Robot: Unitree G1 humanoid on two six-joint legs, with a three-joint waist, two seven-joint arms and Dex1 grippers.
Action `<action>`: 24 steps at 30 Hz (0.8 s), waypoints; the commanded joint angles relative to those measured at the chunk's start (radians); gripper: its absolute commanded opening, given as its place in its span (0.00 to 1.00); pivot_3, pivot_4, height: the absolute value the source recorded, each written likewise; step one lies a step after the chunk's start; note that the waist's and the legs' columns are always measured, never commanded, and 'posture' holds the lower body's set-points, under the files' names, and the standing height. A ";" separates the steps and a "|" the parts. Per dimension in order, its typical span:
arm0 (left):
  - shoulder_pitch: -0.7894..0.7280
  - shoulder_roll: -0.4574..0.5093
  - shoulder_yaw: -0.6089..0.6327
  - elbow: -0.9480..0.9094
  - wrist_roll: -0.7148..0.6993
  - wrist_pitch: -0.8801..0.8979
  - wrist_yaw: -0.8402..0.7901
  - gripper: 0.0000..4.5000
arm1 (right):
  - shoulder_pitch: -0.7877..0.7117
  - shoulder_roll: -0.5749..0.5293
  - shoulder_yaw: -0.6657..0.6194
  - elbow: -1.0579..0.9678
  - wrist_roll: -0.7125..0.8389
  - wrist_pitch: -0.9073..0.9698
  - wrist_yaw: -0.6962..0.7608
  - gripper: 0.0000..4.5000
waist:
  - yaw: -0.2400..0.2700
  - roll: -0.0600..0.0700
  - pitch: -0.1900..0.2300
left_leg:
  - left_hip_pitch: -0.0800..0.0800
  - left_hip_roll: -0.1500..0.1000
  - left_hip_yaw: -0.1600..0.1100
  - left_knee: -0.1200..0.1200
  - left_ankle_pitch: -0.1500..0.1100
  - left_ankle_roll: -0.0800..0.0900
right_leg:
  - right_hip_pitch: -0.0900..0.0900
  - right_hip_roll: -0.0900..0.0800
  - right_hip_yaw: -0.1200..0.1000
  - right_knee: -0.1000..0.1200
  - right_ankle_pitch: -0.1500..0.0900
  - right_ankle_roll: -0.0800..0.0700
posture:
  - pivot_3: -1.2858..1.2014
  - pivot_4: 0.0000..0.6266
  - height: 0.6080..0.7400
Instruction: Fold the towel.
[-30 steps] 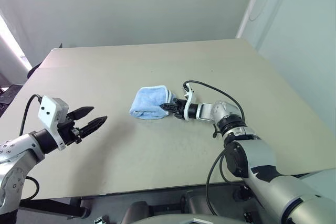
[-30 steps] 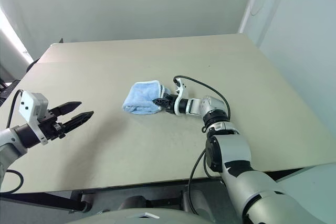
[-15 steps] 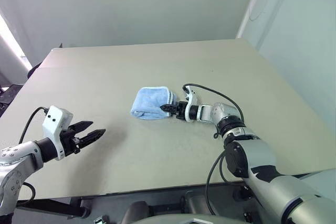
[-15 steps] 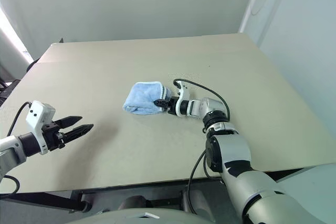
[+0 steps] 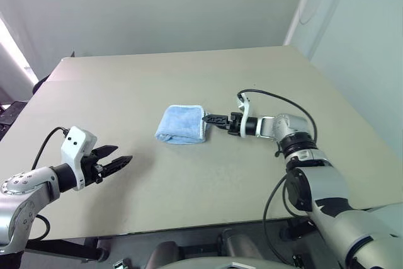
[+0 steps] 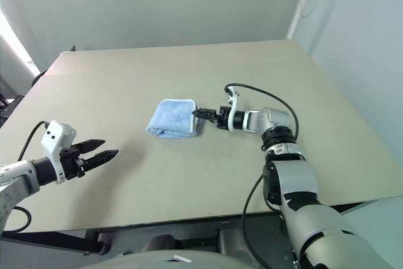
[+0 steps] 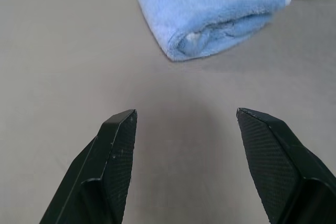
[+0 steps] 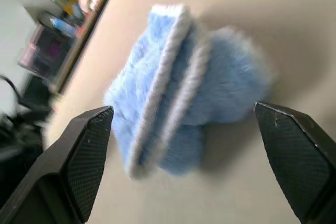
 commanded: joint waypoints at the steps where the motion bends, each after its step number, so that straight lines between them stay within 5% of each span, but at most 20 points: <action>1: -0.009 -0.014 0.000 -0.020 -0.001 -0.014 0.009 0.71 | 0.039 -0.071 0.043 -0.223 -0.017 -0.074 0.046 1.00 | 0.001 0.000 0.000 | 0.000 0.000 0.000 0.000 0.000 0.000 | 0.000 0.000 0.000 0.000 0.000 0.000 | 0.52 0.00 1.00; 5: 0.016 -0.042 -0.018 -0.036 0.037 -0.060 0.023 0.71 | 0.230 -0.102 0.048 -0.537 -0.053 -0.418 0.057 1.00 | 0.001 0.000 0.000 | 0.000 0.000 0.000 0.000 0.000 0.000 | 0.000 0.000 0.000 0.000 -0.002 0.004 | 0.52 0.00 1.00; 8: 0.049 -0.057 -0.019 -0.038 0.056 -0.098 0.024 0.71 | 0.363 -0.159 0.081 -0.669 -0.054 -0.503 0.131 1.00 | 0.003 -0.001 0.000 | 0.001 0.001 0.000 0.000 0.000 0.000 | 0.000 0.001 0.000 0.000 -0.002 0.004 | 0.52 0.00 1.00; 15: 0.072 -0.095 0.039 0.022 0.017 -0.138 -0.002 0.71 | 0.500 -0.253 0.098 -0.827 0.065 -0.391 0.239 1.00 | 0.005 -0.002 0.001 | 0.002 0.000 0.002 0.003 0.000 0.000 | 0.002 0.000 0.000 0.001 -0.004 0.000 | 0.52 0.00 1.00; 24: 0.082 -0.079 0.033 0.072 0.043 -0.155 -0.021 0.71 | 0.492 -0.289 0.118 -0.720 0.056 -0.417 0.289 1.00 | 0.009 -0.004 0.001 | 0.002 0.001 0.001 0.003 0.000 0.000 | 0.003 0.001 0.000 0.000 -0.004 -0.001 | 0.52 0.00 1.00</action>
